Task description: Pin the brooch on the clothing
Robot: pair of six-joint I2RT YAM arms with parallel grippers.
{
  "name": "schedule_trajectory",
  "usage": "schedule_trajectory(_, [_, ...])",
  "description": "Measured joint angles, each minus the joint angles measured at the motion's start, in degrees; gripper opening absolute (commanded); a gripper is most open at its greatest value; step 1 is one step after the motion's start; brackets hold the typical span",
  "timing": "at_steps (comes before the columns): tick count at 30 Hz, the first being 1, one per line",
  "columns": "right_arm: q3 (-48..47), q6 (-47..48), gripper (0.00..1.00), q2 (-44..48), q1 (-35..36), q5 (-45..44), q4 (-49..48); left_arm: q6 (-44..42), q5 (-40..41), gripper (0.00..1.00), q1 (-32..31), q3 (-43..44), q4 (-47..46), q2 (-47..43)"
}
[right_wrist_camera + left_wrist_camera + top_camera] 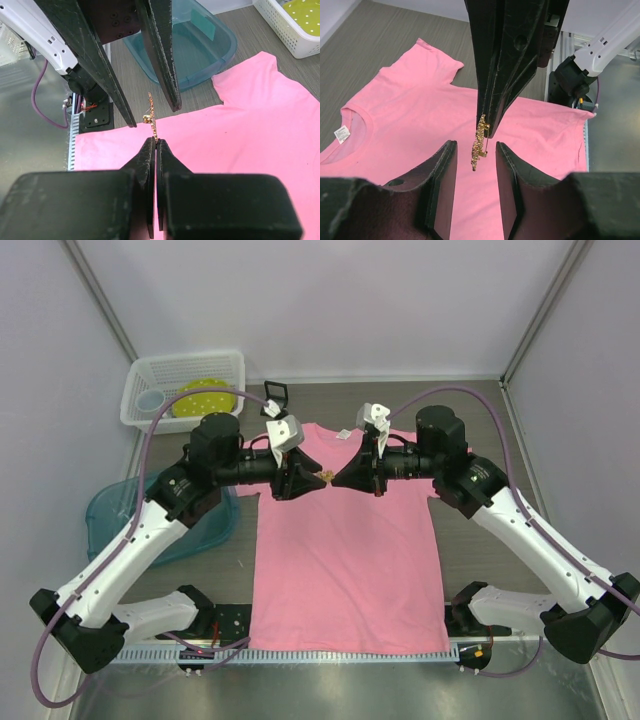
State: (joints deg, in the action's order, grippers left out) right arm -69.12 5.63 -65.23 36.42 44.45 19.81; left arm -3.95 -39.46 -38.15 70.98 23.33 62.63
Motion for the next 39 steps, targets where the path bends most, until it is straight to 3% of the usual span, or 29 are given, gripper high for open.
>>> schedule_trajectory(8, [0.0,-0.6,0.01,0.0,0.0,-0.3,0.0,3.5,1.7,0.38,-0.1,-0.1,-1.6,0.5])
schedule_trajectory(18, [0.0,-1.2,0.01,0.0,0.0,-0.9,0.0,6.4,2.4,0.19,-0.3,-0.1,-2.4,1.1])
schedule_trajectory(28, [0.0,-1.2,0.01,0.2,0.0,-2.0,0.0,6.8,3.4,0.16,-0.5,-0.4,-2.5,1.0])
schedule_trajectory(32, [0.0,-1.1,0.01,0.3,0.0,-2.2,0.3,6.5,3.2,0.05,-0.5,-0.5,-2.5,0.9])
schedule_trajectory(39, [0.0,-1.0,0.01,0.4,0.0,-1.7,0.9,4.9,1.2,0.1,-0.5,-0.6,-2.3,0.9])
